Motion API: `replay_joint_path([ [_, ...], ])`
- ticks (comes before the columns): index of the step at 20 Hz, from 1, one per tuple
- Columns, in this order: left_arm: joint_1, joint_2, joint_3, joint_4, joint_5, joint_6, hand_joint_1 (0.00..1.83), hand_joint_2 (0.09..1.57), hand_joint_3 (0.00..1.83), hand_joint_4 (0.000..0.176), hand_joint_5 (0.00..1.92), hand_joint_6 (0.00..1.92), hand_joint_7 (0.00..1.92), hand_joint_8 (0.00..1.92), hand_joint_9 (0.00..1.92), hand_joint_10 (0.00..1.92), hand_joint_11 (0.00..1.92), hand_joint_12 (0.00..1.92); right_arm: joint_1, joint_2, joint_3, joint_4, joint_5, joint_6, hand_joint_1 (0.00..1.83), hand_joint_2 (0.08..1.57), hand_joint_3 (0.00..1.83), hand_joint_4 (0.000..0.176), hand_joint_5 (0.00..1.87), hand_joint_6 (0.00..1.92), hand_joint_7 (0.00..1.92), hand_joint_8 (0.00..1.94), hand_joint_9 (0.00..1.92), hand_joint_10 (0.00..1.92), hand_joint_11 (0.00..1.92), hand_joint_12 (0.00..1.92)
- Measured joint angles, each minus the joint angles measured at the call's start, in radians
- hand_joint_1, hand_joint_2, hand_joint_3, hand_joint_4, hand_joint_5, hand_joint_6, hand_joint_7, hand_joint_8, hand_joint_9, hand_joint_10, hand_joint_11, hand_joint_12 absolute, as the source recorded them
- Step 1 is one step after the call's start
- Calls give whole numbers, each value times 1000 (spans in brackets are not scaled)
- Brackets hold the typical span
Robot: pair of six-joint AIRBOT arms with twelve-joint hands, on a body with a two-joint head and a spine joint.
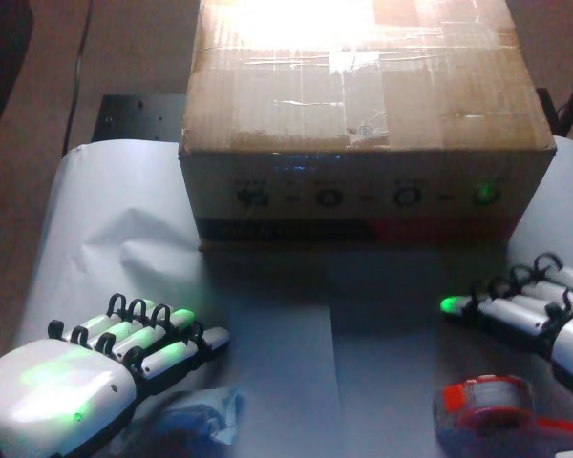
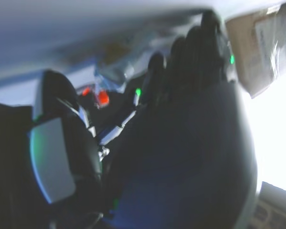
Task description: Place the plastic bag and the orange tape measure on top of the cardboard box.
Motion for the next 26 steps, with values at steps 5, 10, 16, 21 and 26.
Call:
replay_joint_path([
  [5,6,0,-3,1,-10,4,698,1104,2,29,296,30,130,16,59,18,0,655,-10,-18,8,7,21,-1,922,886,14,0,403,331,391,30,303,103,0,906],
  [10,11,-3,6,13,41,1,1058,1349,4,12,581,1529,570,1621,473,1221,274,1652,-10,-21,12,-2,-14,10,1151,1104,7,0,899,919,366,960,355,753,0,1376],
  [16,16,-24,27,18,92,2,1094,1342,0,0,506,1576,680,1575,561,1126,423,1620,-10,-23,14,-4,-40,9,1195,1246,0,0,933,1046,524,1621,411,1280,161,1595],
  [21,17,-33,39,19,103,0,1098,1337,0,0,532,1537,673,1595,551,1175,396,1637,-10,-23,14,-5,-40,9,1216,1208,0,0,1013,871,595,1581,452,1293,148,1546],
  [26,13,-24,32,17,106,-2,1115,1321,0,0,573,1470,679,1601,558,1260,427,1651,16,-21,13,-22,-14,4,1210,1220,0,0,987,923,566,1601,461,1312,95,1493],
])
